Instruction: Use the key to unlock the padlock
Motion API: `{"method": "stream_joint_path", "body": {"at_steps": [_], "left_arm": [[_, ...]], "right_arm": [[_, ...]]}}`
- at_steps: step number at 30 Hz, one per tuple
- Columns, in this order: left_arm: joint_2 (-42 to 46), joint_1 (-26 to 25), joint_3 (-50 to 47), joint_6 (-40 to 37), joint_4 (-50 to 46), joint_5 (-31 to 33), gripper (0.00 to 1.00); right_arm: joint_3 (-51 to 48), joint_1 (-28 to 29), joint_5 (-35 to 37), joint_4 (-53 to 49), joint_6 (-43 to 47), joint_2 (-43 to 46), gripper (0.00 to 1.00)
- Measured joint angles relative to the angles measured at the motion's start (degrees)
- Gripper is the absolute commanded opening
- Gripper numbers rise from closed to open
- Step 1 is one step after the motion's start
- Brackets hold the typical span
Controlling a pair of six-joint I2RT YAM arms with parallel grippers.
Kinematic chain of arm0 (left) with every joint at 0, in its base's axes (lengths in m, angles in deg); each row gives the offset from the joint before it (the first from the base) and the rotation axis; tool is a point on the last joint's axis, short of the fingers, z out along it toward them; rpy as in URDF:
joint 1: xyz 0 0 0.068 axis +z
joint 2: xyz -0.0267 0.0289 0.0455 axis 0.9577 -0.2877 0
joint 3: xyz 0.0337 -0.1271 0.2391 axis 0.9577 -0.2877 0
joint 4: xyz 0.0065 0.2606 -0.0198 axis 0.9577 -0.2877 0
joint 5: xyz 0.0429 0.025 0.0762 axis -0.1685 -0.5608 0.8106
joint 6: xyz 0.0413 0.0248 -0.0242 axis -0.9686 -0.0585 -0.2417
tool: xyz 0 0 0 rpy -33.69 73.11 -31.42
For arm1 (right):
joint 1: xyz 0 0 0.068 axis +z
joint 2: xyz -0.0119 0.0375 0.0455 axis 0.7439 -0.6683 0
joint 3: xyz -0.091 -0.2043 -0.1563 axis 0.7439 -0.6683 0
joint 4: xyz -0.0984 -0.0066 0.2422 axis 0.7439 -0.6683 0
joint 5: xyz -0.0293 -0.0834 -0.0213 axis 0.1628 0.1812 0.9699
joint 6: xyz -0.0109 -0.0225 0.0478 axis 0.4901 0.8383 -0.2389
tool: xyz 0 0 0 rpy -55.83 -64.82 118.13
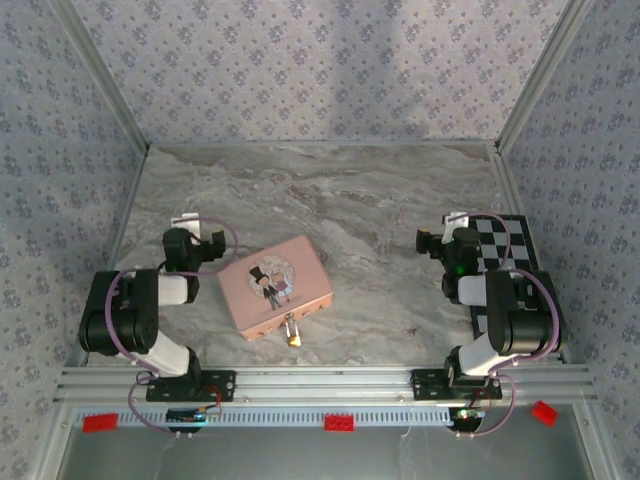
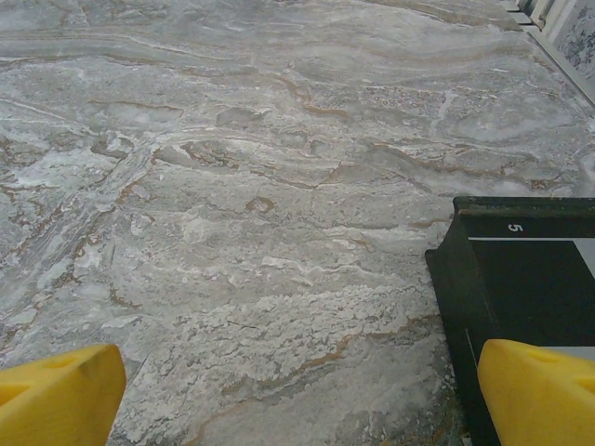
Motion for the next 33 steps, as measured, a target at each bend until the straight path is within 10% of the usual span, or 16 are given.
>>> {"method": "stream_joint_path", "body": {"at_steps": [33], "left_arm": [[0.33,-0.02,0.24,0.39,0.79,0.68,1.0]], "right_arm": [[0.15,0.17,-0.35,-0.15,0.55,0.04,0.99]]}}
